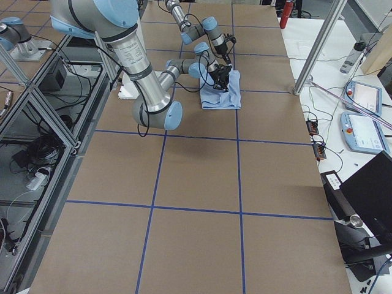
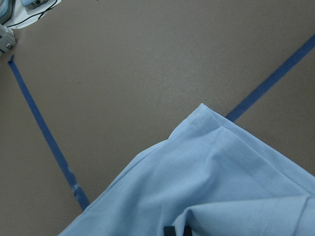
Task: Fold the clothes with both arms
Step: 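Lay the hem onto the collar end with both grippers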
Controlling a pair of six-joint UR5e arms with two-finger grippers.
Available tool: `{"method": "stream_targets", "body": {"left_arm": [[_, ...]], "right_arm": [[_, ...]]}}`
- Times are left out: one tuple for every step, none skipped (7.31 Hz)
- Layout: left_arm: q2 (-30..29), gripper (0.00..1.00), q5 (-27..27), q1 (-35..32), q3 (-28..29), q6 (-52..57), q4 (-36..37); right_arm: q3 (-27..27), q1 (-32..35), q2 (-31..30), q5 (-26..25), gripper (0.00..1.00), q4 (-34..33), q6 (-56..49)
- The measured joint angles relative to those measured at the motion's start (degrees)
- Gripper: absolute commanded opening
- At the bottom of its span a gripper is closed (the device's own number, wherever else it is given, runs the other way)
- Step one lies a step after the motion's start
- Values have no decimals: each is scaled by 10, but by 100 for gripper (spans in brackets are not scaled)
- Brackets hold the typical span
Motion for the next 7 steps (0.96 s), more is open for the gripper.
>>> {"method": "stream_targets", "body": {"left_arm": [[1,0,0,0,0,0,-3],[1,65,0,-1,-1,0,-5],[3,100,-1,-1,-2,0,-9],[5,100,-2,-1,-5,7,-19],[11,100,-17,-3,-17,28,-31],[21,100,-46,-7,-37,50,-37],[32,100,-66,-12,-55,63,-39]], "right_arm": [[-1,4,0,0,24,1,-3],[-6,6,0,0,99,2,-6],[-12,7,0,0,100,2,-26],[-16,9,0,-1,100,2,-66],[-14,13,1,9,100,2,-116],[0,16,1,29,100,1,-162],[27,16,-2,46,100,-9,-194]]}}
